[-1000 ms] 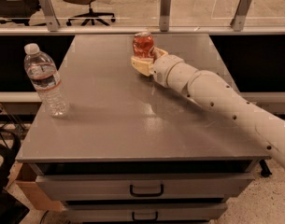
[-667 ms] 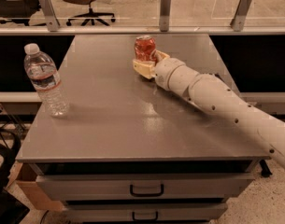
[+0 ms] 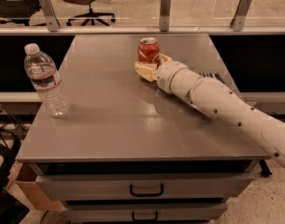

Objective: Place coke can upright

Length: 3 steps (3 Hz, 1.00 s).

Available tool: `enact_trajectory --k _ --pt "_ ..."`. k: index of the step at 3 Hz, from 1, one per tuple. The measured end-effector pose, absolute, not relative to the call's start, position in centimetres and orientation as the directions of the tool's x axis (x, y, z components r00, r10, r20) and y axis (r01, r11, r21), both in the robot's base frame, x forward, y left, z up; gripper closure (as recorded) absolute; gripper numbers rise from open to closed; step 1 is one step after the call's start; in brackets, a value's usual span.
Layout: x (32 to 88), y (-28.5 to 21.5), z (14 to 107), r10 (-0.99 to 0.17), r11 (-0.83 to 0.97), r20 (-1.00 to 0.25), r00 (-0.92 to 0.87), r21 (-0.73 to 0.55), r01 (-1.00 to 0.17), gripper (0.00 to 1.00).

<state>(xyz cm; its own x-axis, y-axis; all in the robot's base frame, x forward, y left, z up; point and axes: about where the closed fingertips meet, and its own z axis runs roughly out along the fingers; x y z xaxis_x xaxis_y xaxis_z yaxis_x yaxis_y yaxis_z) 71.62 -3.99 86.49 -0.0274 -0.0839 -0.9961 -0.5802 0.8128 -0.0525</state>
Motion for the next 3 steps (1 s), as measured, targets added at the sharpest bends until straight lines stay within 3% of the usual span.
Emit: enact_trajectory --k 3 --pt "71.60 -3.40 86.54 -0.083 0.808 -0.996 -0.026 -0.052 -0.587 0.12"
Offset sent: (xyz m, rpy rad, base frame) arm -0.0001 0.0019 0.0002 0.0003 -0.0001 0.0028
